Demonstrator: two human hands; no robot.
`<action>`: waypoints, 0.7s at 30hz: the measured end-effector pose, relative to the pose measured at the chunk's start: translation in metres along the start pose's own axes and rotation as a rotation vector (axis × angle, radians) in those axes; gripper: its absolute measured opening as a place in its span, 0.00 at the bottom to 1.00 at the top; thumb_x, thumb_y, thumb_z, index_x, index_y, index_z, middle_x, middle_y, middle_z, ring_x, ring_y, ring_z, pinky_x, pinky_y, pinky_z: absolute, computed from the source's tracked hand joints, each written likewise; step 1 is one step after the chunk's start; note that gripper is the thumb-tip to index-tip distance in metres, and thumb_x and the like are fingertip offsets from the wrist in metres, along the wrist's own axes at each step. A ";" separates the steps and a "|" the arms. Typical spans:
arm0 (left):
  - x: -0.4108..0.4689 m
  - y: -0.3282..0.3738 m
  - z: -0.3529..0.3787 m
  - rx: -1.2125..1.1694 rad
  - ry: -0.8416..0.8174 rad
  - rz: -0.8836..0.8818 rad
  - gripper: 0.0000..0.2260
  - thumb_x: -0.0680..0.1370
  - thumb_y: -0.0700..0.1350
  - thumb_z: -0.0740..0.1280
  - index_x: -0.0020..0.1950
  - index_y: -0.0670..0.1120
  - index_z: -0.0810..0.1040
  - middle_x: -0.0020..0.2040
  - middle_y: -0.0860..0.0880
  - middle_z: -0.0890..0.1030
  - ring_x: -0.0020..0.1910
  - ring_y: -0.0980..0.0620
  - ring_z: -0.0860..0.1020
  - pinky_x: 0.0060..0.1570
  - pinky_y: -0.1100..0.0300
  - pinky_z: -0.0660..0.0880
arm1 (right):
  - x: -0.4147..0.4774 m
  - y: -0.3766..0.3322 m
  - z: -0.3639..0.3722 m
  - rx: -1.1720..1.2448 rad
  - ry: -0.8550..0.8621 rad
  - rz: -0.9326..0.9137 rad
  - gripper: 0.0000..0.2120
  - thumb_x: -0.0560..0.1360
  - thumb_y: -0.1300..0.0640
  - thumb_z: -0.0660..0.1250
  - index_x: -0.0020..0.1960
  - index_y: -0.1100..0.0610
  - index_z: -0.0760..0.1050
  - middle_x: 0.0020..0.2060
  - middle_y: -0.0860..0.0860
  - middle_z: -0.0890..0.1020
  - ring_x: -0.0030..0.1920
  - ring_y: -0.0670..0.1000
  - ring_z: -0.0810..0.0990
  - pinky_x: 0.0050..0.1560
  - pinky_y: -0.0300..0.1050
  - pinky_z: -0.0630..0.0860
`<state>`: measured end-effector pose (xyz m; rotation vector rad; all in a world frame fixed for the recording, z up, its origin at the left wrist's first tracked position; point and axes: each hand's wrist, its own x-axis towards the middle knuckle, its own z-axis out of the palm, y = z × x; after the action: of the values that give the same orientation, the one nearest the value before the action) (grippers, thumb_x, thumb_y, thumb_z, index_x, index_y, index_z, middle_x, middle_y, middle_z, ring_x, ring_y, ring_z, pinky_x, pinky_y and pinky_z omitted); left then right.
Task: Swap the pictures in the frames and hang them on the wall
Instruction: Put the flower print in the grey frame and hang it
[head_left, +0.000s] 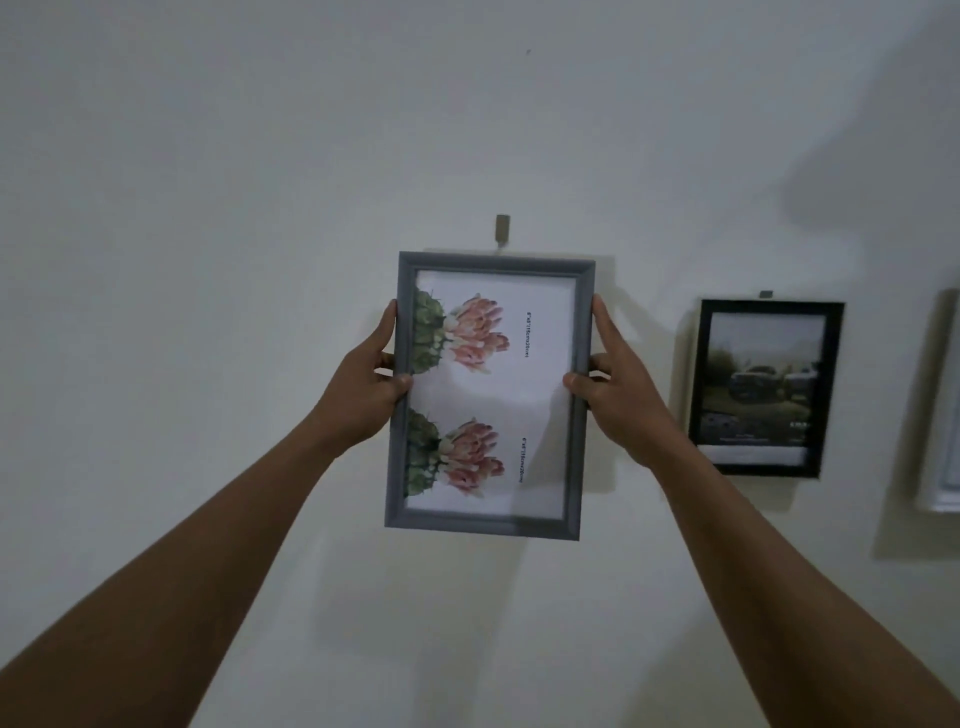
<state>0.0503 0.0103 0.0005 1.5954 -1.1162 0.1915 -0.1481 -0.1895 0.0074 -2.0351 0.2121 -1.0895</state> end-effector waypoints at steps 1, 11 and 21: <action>0.009 0.000 0.000 0.004 0.008 0.018 0.35 0.80 0.38 0.63 0.76 0.65 0.50 0.54 0.51 0.77 0.49 0.51 0.79 0.43 0.63 0.78 | 0.008 -0.002 0.000 -0.026 0.020 -0.006 0.41 0.80 0.63 0.64 0.79 0.37 0.45 0.53 0.47 0.79 0.52 0.46 0.79 0.46 0.35 0.75; 0.050 -0.009 0.002 0.018 0.056 0.083 0.37 0.79 0.36 0.62 0.76 0.66 0.48 0.51 0.58 0.76 0.50 0.59 0.77 0.48 0.63 0.75 | 0.045 -0.005 0.007 -0.147 0.082 -0.043 0.41 0.81 0.64 0.63 0.79 0.40 0.41 0.67 0.53 0.75 0.59 0.49 0.77 0.57 0.44 0.74; 0.049 -0.007 0.004 0.097 0.111 0.086 0.37 0.79 0.37 0.62 0.76 0.66 0.48 0.50 0.54 0.77 0.46 0.61 0.75 0.37 0.75 0.68 | 0.050 0.003 0.011 -0.150 0.117 -0.044 0.41 0.81 0.64 0.63 0.79 0.39 0.41 0.66 0.50 0.74 0.54 0.47 0.77 0.56 0.44 0.75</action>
<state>0.0800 -0.0209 0.0256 1.6029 -1.1040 0.3919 -0.1085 -0.2097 0.0334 -2.1184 0.3188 -1.2541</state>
